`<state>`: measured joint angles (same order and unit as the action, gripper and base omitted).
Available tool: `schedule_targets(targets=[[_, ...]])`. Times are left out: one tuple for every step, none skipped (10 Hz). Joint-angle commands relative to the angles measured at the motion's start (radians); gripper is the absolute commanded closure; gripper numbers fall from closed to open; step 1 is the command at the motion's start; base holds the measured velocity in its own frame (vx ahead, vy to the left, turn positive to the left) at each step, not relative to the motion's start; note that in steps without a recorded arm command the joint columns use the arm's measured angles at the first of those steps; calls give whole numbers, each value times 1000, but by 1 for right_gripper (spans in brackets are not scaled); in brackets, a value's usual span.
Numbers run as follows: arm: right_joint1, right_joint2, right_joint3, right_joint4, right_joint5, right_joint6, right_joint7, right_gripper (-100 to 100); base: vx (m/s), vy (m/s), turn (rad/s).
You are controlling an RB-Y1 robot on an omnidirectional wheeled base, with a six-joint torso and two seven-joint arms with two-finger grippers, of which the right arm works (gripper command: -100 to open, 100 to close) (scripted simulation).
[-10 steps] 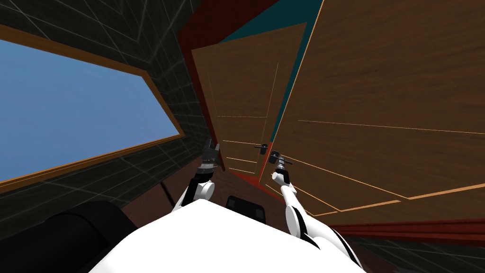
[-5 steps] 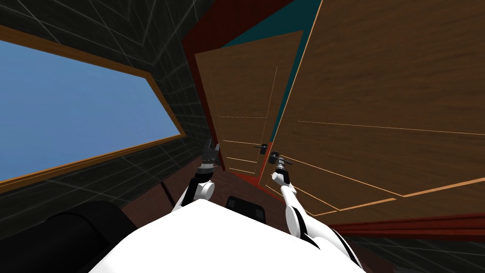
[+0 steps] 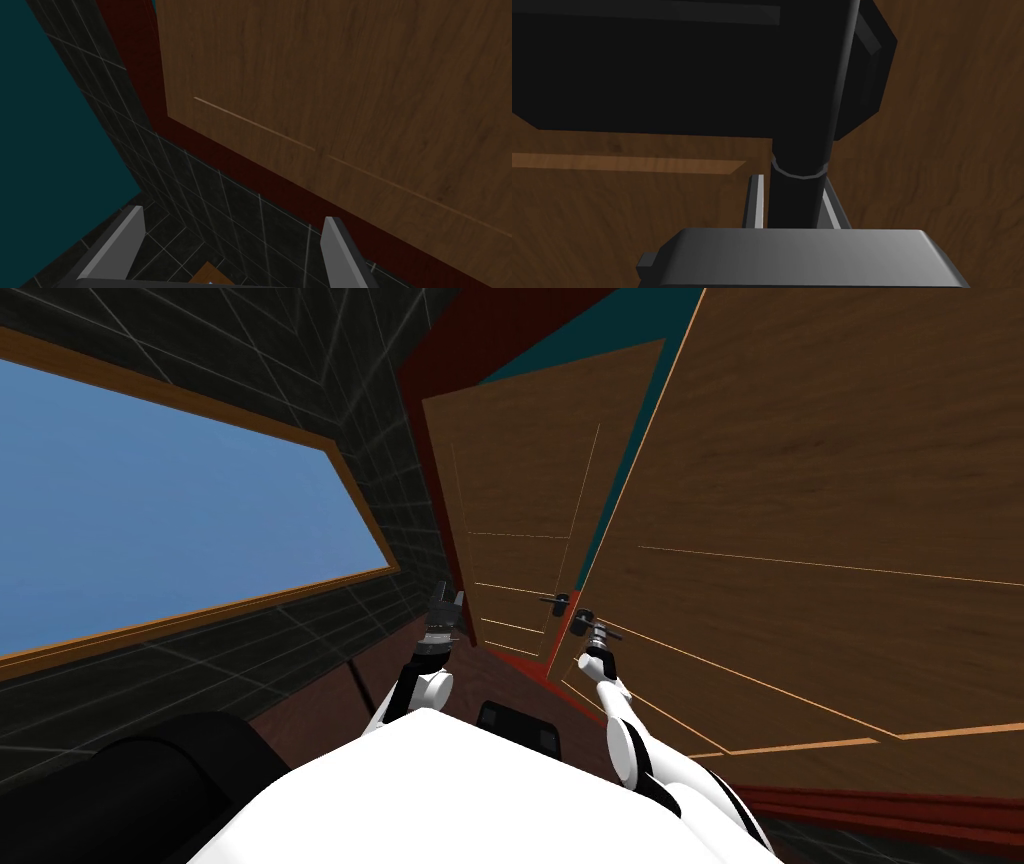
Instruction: Push the door open
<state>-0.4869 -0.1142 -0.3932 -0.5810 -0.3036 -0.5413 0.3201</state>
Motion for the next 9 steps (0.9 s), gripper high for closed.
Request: schedule_targets(targets=[[31, -9, -21, -50, -4, 24, 12, 100, 28, -50, 18], [32, -13, -28, -57, -5, 22, 14, 100, 18, -28, -5], [34, -21, -43, -54, -8, 18, 20, 100, 19, -43, 45], [35, -26, -50, -52, -9, 15, 22, 100, 9, -54, 41], [37, -35, -68, -48, -11, 10, 28, 100, 23, -66, 45], [37, -35, -68, -48, -11, 10, 28, 100, 28, -54, 11], [39, -45, -86, -43, -14, 5, 34, 100, 17, -62, 57], [39, -45, -86, -43, -14, 5, 34, 100, 10, -43, 40], [41, -51, -95, -41, -16, 2, 38, 100, 21, -24, 58]])
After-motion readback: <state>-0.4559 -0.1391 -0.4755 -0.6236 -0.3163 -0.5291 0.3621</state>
